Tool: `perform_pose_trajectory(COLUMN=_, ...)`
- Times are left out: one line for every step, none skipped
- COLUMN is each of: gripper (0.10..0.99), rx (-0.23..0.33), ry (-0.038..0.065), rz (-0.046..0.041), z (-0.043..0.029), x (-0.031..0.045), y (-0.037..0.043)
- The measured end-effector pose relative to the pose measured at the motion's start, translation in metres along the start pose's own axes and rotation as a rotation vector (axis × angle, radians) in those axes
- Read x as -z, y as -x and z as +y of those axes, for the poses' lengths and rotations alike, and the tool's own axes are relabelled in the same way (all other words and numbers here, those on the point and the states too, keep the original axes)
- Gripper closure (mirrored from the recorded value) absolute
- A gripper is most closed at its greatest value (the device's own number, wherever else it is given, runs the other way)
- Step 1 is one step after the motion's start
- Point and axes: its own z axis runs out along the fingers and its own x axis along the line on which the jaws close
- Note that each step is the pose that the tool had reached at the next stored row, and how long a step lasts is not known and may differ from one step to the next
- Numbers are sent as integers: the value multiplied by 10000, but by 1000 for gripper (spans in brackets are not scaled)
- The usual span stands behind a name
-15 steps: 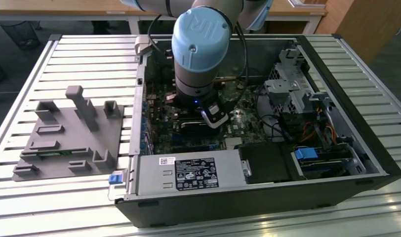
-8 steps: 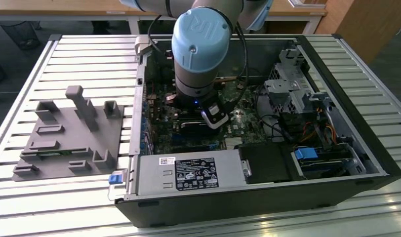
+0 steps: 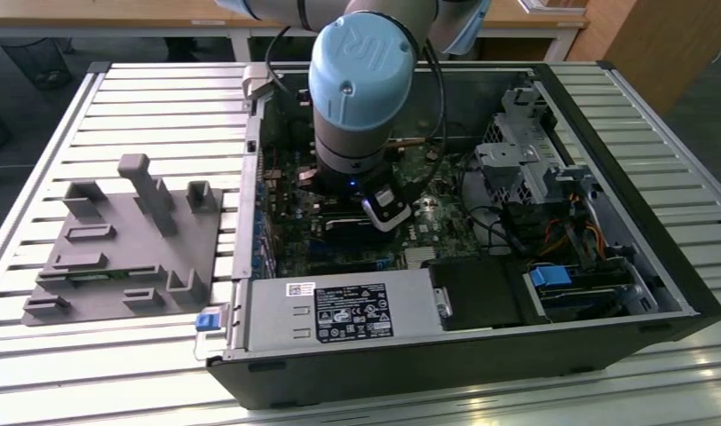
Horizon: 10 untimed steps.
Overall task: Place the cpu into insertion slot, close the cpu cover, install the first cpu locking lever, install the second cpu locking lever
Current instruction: 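Install the second cpu locking lever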
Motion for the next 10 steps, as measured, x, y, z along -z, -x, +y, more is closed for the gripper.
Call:
perform_pose_trajectory(gripper=980, rx=0, ry=19, rz=-1, z=2, x=5, y=0)
perform_pose_trajectory(gripper=980, rx=0, ry=34, rz=-2, z=4, x=9, y=0)
perform_pose_trajectory(gripper=980, rx=-1, ry=46, rz=-2, z=7, x=15, y=0)
perform_pose_trajectory(gripper=980, rx=-1, ry=57, rz=-1, z=10, x=22, y=0)
perform_pose_trajectory(gripper=980, rx=-1, ry=68, rz=-2, z=14, x=31, y=0)
perform_pose_trajectory(gripper=980, rx=-1, ry=81, rz=-2, z=19, x=41, y=1)
perform_pose_trajectory(gripper=980, rx=0, ry=86, rz=-2, z=24, x=53, y=1)
perform_pose_trajectory(gripper=980, rx=-1, ry=90, rz=-3, z=31, x=66, y=2)
perform_pose_trajectory(gripper=980, rx=-1, ry=91, rz=-1, z=36, x=81, y=2)
perform_pose_trajectory(gripper=980, rx=-1, ry=98, rz=-2, z=43, x=94, y=2)
